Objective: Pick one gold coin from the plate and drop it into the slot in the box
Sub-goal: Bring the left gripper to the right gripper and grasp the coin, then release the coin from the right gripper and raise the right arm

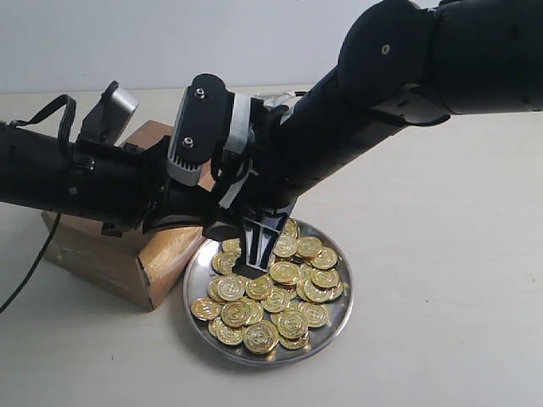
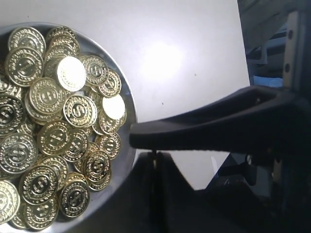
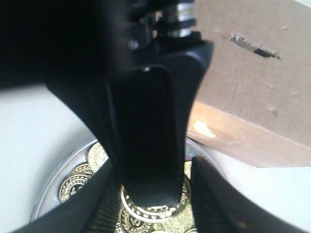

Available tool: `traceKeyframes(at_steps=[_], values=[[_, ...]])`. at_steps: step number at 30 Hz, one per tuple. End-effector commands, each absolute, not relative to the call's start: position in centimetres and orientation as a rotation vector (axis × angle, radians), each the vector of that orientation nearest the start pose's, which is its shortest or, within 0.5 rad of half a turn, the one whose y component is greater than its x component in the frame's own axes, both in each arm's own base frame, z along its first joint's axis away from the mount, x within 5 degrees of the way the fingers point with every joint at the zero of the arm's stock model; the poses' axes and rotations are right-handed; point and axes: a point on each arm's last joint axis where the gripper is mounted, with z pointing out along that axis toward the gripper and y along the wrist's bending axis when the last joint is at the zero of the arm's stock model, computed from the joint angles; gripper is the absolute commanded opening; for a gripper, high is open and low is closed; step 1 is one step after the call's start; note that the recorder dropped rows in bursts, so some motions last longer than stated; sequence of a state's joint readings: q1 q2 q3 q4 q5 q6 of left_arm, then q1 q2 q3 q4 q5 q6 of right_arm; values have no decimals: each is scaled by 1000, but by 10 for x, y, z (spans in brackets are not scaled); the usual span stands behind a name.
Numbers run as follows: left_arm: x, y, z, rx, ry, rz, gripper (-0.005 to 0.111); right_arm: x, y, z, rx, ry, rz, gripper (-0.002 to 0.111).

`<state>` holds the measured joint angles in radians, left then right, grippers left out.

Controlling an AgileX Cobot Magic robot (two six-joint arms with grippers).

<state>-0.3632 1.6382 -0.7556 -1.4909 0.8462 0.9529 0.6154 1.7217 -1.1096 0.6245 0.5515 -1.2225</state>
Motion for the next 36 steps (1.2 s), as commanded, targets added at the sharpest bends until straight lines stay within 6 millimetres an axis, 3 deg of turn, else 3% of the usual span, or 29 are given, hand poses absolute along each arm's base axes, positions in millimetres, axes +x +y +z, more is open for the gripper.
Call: traceKeyframes(at_steps=[1,2,3,6,11,13,16,17,20,24,29,36], values=[[244,-168,193,274,2527,-1397,0,274,229,222,-1605,1933,375,47],[244,-168,193,274,2527,-1397,0,274,229,222,-1607,1932,373,58],[244,-168,193,274,2527,-1397,0,274,229,223,-1606,1931,373,60],[244,-167,192,306,2537,-1380,0,273,228,226,-1581,1943,379,60],[246,-167,193,332,2534,-1338,0,262,217,257,-1550,1932,342,59],[251,-168,203,410,2507,-1301,0,251,205,271,-1525,2016,320,45],[256,-166,219,538,2484,-1183,0,233,189,285,-1548,2127,297,6],[258,-164,224,575,2490,-1115,0,228,186,288,-1562,2143,298,0],[263,-155,237,653,2517,-903,0,215,178,303,-1552,2153,317,0],[273,-141,266,658,2459,-604,0,191,169,326,-1411,2237,470,0],[284,-130,264,659,2459,-377,0,178,162,336,-1425,2247,490,0],[294,-130,247,630,2501,-331,0,176,162,337,-1401,2256,517,0]])
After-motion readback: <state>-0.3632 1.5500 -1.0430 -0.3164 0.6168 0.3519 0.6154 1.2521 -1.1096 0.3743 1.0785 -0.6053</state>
